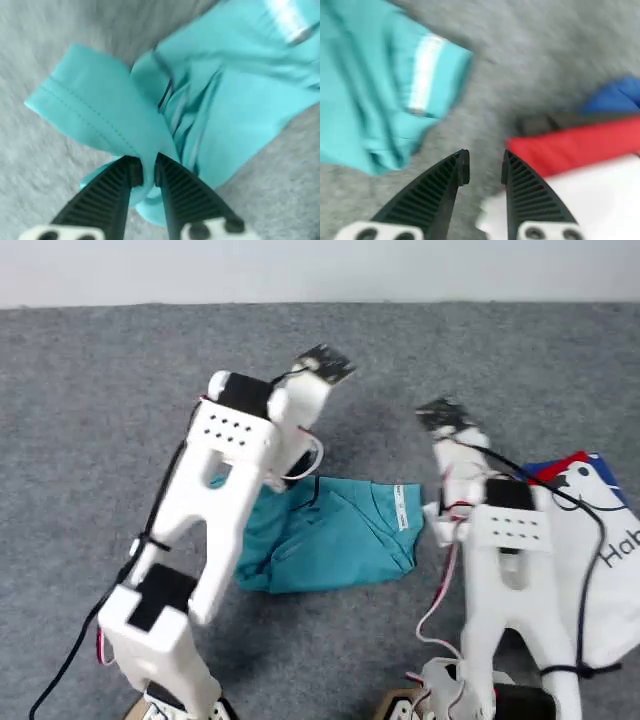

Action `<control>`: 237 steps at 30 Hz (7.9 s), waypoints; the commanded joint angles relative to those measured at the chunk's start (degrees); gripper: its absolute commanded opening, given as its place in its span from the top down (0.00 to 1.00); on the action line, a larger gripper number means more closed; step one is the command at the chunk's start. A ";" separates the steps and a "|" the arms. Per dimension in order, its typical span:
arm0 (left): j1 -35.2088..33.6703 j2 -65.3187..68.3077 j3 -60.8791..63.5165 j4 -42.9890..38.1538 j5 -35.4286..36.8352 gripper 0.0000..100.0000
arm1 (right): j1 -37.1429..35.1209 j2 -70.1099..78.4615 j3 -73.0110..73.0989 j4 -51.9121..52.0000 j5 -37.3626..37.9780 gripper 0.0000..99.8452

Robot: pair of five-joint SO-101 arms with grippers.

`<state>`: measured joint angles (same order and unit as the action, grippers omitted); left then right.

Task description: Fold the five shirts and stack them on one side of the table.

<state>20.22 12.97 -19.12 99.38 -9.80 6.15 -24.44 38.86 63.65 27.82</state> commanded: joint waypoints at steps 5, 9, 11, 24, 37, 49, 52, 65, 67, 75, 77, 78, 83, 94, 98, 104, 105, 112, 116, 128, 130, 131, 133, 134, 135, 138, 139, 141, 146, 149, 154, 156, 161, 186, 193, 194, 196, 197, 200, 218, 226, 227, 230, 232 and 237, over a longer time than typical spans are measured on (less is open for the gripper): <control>8.00 -6.15 -2.51 1.32 0.70 0.99 | 8.13 -0.57 -0.26 0.22 0.62 0.88; 11.52 -3.34 0.22 1.23 0.53 0.99 | 8.04 -1.10 -0.26 0.22 0.62 0.88; 13.36 -0.09 0.75 1.23 0.53 0.99 | 7.96 -1.10 -0.26 0.31 0.62 0.88; 22.86 22.15 -16.31 1.14 0.79 0.98 | 8.22 -1.19 -0.26 0.75 0.62 0.88; 22.33 25.41 -20.44 1.14 0.79 0.83 | 20.97 -10.77 -2.55 0.84 0.35 0.88; 12.92 25.23 -27.82 1.23 0.79 0.83 | 23.16 -13.85 -2.29 0.75 0.18 0.88; 10.29 23.12 -32.13 1.23 0.79 0.83 | 23.16 -13.85 -2.20 0.75 0.18 0.88; -0.09 18.37 -20.62 0.88 0.35 0.83 | 16.75 -13.85 -2.20 0.75 -2.99 0.88; -1.32 18.37 -19.30 0.35 0.35 0.83 | 15.78 -13.67 -2.20 0.75 -2.99 0.88; -3.34 18.37 -7.87 -10.20 0.35 0.83 | 13.93 -13.41 -2.20 0.75 -3.08 0.88; -3.34 18.37 -5.49 -13.27 0.35 0.83 | 12.18 -13.41 -2.29 0.75 -3.08 0.88; -3.34 18.37 -4.62 -14.68 0.35 0.83 | 11.12 -13.41 -2.37 0.75 -3.08 0.88; -4.22 18.37 -3.30 -16.70 0.35 0.83 | 6.99 -13.85 -2.64 0.48 -3.08 0.88; -16.53 19.43 -3.30 -16.79 0.35 0.83 | 1.36 -13.85 -2.64 0.22 -3.16 0.88; -16.88 21.71 -3.56 -15.91 0.35 0.83 | 1.19 -13.85 -2.64 0.22 -3.16 0.88; -14.24 18.55 -4.62 -12.84 0.79 0.83 | 1.36 -13.49 -2.29 -1.63 -3.16 0.88; -13.01 17.32 -5.41 -11.43 0.88 0.83 | 1.36 -13.32 -2.29 -1.80 -3.16 0.88; -4.40 14.15 -9.01 -8.26 0.79 0.83 | 1.27 -13.32 -2.29 -1.54 -3.16 0.88; -3.43 19.43 -9.36 -9.49 0.79 0.83 | 1.27 -13.32 -2.29 -1.54 -3.16 0.88; -12.57 27.78 -10.95 -15.21 0.44 0.83 | 1.19 -13.32 -2.20 -1.36 -3.16 0.88; -13.45 27.78 -10.95 -15.21 0.44 0.83 | 1.19 -13.32 -2.20 -1.36 -3.16 0.88; -13.71 27.78 -10.86 -15.21 0.44 0.83 | 1.19 -13.32 -2.20 -1.36 -3.16 0.88; -13.71 27.87 -10.86 -15.21 0.44 0.83 | 1.19 -13.32 -2.20 -1.36 -3.16 0.88; -13.54 27.87 -10.86 -15.21 0.44 0.83 | 1.19 -13.32 -2.20 -1.36 -3.16 0.88; -13.45 27.87 -10.86 -15.21 0.44 0.83 | 1.19 -13.32 -2.20 -1.36 -3.16 0.88; -13.71 27.87 -10.86 -15.21 0.35 0.83 | 1.19 -13.41 -2.20 -1.36 -3.16 0.88; -13.98 27.78 -10.86 -15.21 0.35 0.83 | 1.19 -13.41 -2.20 -1.27 -3.16 0.88; -14.33 27.25 -11.12 -14.42 0.53 0.83 | 1.19 -13.49 -2.20 -1.27 -3.16 0.88; -12.75 27.25 -22.90 -3.96 0.79 0.83 | 1.10 -13.41 -2.20 -1.45 -3.16 0.88; -11.52 27.25 -33.10 1.32 0.88 0.83 | -0.04 -13.32 -2.20 -1.89 -3.16 0.88; -11.96 25.49 -38.46 1.23 0.88 0.83 | -8.84 -13.14 -2.11 -2.59 -3.16 0.88; -13.01 23.56 -38.46 1.23 0.79 0.83 | -13.76 -12.88 -2.02 -4.26 -3.16 0.89; -18.37 15.30 -34.33 1.23 0.79 0.83 | -24.31 -4.00 -2.90 -11.30 -3.16 0.89; -25.23 -1.14 -10.24 0.97 0.44 0.83 | -38.55 35.38 -32.70 -10.07 -7.12 0.90; -25.23 -1.14 -10.24 0.97 0.44 0.83 | -38.29 38.99 -32.62 -13.32 -6.77 0.99; -25.23 -1.14 -10.24 0.97 0.44 0.83 | -38.29 39.43 -32.62 -13.32 -6.77 0.99; -25.23 -1.14 -10.24 0.97 0.44 0.83 | -38.20 39.69 -32.62 -13.32 -6.77 0.99; -25.23 -1.14 -10.24 0.97 0.44 0.83 | -38.02 39.69 -32.62 -13.23 -6.77 0.99; -25.23 -1.14 -10.24 0.97 0.44 0.83 | -36.79 39.08 -32.62 -12.62 -6.77 0.99; -25.23 -1.14 -10.24 1.05 0.44 0.83 | -34.86 23.25 -31.03 19.56 -2.20 0.99; -25.23 -1.14 -10.24 1.05 0.44 0.83 | -27.74 15.16 -18.64 18.86 1.58 0.99; -25.23 -1.14 -10.24 1.05 0.44 0.83 | -26.86 13.58 -16.97 18.33 2.20 0.99; -25.23 -1.14 -10.24 1.05 0.44 0.83 | -24.92 8.66 -11.60 17.45 4.31 0.99; -25.23 -1.14 -10.24 1.05 0.44 0.83 | -24.66 5.32 -7.91 17.45 5.19 0.99; -25.23 -1.14 -10.24 1.05 0.44 0.83 | -24.92 -2.15 -1.14 17.45 7.47 0.99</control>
<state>-4.75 14.81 -29.14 99.38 -9.54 -19.43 -21.63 36.04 81.76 33.54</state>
